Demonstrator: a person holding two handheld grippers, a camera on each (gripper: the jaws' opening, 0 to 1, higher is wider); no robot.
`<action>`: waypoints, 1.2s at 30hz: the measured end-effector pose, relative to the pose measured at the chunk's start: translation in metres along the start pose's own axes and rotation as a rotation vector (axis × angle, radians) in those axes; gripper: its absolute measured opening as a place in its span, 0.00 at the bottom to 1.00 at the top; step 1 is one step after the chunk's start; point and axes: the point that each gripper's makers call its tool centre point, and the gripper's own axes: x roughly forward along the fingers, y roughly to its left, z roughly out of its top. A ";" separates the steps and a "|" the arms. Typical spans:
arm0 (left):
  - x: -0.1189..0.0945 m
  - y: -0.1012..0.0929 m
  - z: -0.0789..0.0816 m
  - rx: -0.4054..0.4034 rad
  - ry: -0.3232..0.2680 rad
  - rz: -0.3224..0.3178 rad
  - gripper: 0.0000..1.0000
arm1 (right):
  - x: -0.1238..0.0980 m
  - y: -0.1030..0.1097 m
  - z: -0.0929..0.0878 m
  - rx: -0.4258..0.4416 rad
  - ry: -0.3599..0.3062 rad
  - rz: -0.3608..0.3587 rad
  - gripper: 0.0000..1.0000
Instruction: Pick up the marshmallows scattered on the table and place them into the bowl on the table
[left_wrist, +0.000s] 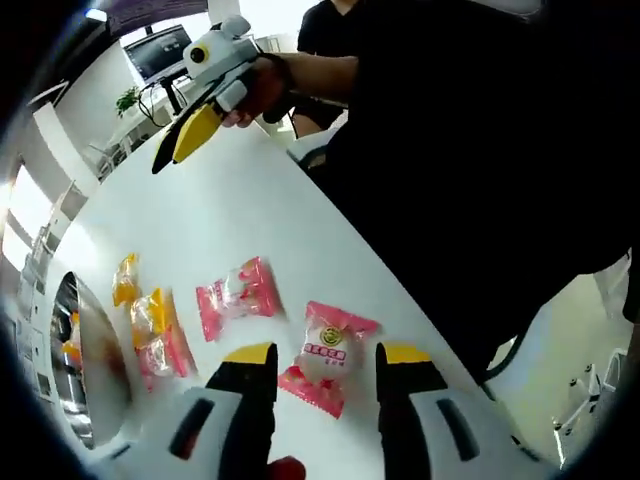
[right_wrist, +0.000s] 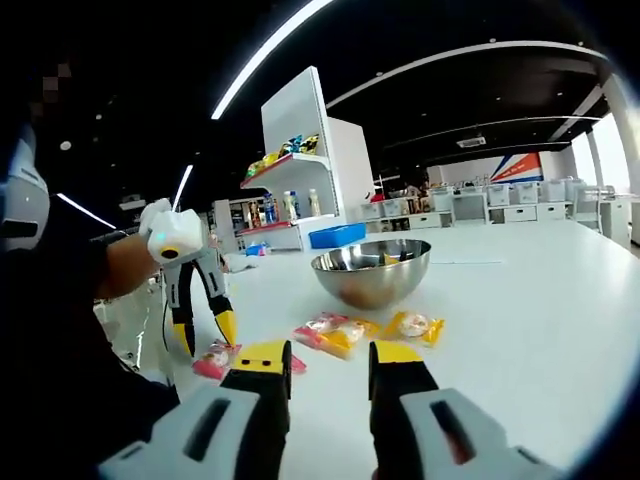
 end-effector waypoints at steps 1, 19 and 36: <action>0.001 -0.002 0.000 0.006 0.006 -0.016 0.39 | 0.000 0.000 0.000 0.002 0.000 0.000 0.30; 0.016 -0.003 -0.008 0.054 0.073 -0.114 0.24 | 0.001 -0.001 -0.005 0.022 0.004 0.005 0.29; 0.005 0.003 -0.005 0.052 0.057 -0.056 0.22 | 0.003 0.002 -0.007 0.027 0.011 0.013 0.29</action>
